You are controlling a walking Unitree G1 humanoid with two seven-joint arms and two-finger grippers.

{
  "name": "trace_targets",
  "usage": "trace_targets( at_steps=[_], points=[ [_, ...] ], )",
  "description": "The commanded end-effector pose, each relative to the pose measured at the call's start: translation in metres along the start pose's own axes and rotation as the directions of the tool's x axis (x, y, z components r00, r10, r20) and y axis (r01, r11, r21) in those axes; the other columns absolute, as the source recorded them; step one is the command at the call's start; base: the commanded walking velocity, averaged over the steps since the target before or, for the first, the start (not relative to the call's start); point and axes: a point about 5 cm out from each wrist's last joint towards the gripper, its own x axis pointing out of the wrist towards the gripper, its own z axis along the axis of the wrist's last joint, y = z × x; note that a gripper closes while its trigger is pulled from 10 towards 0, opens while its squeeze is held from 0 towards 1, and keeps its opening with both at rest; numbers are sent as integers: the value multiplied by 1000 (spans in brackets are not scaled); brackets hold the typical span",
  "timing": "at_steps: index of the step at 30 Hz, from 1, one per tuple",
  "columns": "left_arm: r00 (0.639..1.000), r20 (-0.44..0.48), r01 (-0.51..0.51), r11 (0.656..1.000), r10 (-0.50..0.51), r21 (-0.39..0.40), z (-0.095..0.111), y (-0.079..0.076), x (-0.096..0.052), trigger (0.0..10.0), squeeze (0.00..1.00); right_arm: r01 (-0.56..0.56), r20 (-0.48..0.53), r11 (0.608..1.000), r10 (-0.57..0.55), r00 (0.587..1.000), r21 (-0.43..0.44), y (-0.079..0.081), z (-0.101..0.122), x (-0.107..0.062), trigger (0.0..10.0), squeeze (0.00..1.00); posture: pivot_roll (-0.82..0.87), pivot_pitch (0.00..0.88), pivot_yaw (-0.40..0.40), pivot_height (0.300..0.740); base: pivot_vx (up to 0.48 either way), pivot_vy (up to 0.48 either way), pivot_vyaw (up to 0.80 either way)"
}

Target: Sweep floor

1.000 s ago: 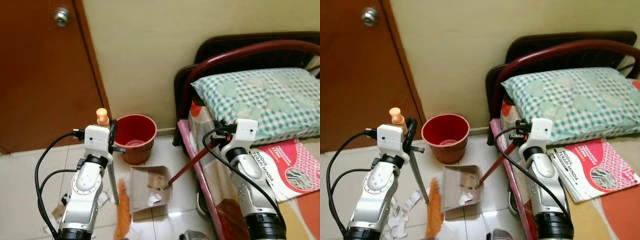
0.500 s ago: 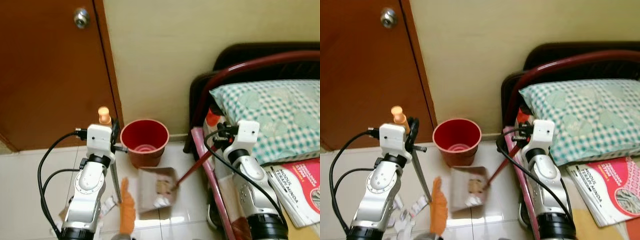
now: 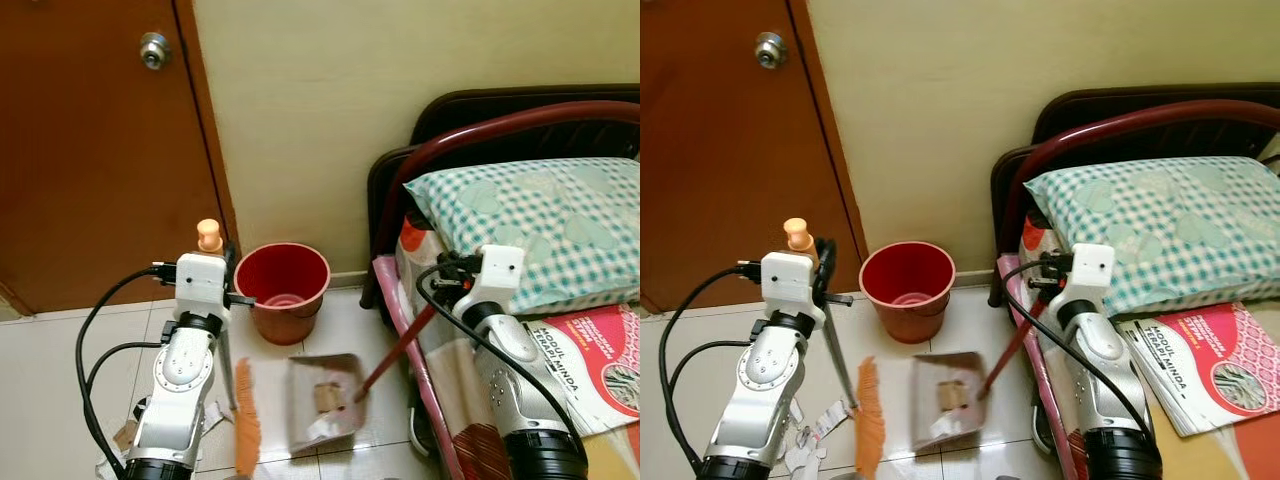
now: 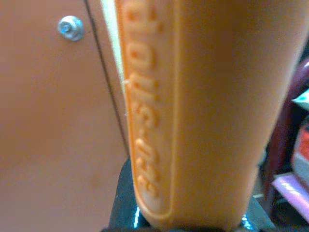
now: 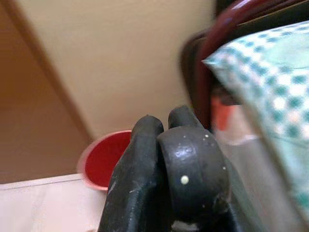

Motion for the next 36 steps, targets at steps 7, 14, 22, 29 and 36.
trace_targets(
  at_steps=[7, 14, 22, 29, 36],
  points=[
    [994, -35, -100, 992, 103, 71, -5, 16, -2, 10000, 0, -266, 101, 963, 260, 960, 49, 41, 48, 6, 10000, 0, -27, 16, -8, 740, 0, 0, 0],
    [989, -51, -134, 989, 137, 60, -8, 20, -4, 10000, 0, -396, 163, 918, 388, 907, 21, 64, 84, 6, 10000, 0, -24, 18, -11, 740, 0, 0, 0],
    [991, -48, -124, 992, 125, 39, -7, 13, -2, 10000, 0, -427, 279, 904, 416, 866, -25, 76, 134, 15, 10000, 0, -22, 10, -11, 740, 0, 0, 0],
    [993, -50, -108, 994, 109, 23, -7, 9, 0, 10000, 0, -310, 420, 944, 327, 847, -109, 70, 175, 26, 10000, 0, -18, 11, -8, 740, 0, 0, 0],
    [994, -47, -95, 995, 96, 16, -5, 5, 1, 10000, 0, -104, 542, 983, 171, 823, -153, 59, 205, 41, 10000, 0, -12, 14, -9, 740, 0, 0, 0]
  ],
)
